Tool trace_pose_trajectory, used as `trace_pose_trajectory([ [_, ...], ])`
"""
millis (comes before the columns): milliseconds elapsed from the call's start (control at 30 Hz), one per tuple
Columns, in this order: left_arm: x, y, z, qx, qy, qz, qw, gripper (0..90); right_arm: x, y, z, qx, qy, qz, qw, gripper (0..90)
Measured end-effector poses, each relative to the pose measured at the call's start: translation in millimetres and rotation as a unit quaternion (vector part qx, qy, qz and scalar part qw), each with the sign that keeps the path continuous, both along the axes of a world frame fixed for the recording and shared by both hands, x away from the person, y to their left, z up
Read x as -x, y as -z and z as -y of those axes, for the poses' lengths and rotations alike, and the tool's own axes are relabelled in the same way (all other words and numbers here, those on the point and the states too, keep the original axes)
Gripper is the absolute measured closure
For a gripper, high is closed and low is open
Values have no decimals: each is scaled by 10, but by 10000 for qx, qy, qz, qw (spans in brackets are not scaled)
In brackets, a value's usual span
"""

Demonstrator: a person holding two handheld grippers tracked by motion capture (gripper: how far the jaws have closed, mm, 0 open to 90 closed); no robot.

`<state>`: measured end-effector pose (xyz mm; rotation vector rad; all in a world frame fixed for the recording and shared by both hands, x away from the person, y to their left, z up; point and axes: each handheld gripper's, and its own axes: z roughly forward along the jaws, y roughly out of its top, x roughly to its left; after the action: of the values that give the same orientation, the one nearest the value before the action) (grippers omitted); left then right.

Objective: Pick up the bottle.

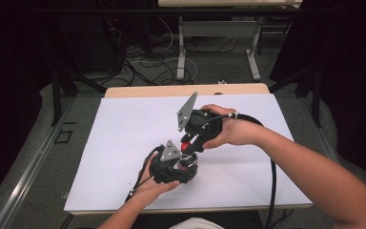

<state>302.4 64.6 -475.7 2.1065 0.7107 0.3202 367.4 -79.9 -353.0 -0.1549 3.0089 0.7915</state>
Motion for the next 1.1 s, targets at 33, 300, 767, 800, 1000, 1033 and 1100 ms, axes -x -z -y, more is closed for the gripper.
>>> trace_pose_trajectory([
  [33,-2,1,2,-6,29,8,10000,298,-3,-3,1,36,-230,58,9997,603],
  [300,12,5,17,0,74,4,10000,298,-26,11,30,28,-1123,305,9932,594],
  [767,-30,-6,-29,48,-221,1,9997,298,209,-26,2,-108,1811,-134,9833,449],
  [800,-31,-5,-30,58,-237,-2,9997,298,219,-19,-6,-120,2033,-111,9790,460],
  [1000,-32,-8,-38,67,-277,-87,9996,298,267,-18,-41,-192,2783,-255,9600,577],
  [1033,-31,-5,-35,94,-299,-68,9995,298,272,-22,-46,-197,2843,-229,9582,593],
  [1100,-27,-6,-32,93,-319,-74,9994,298,277,-20,-60,-193,2969,-249,9544,597],
])
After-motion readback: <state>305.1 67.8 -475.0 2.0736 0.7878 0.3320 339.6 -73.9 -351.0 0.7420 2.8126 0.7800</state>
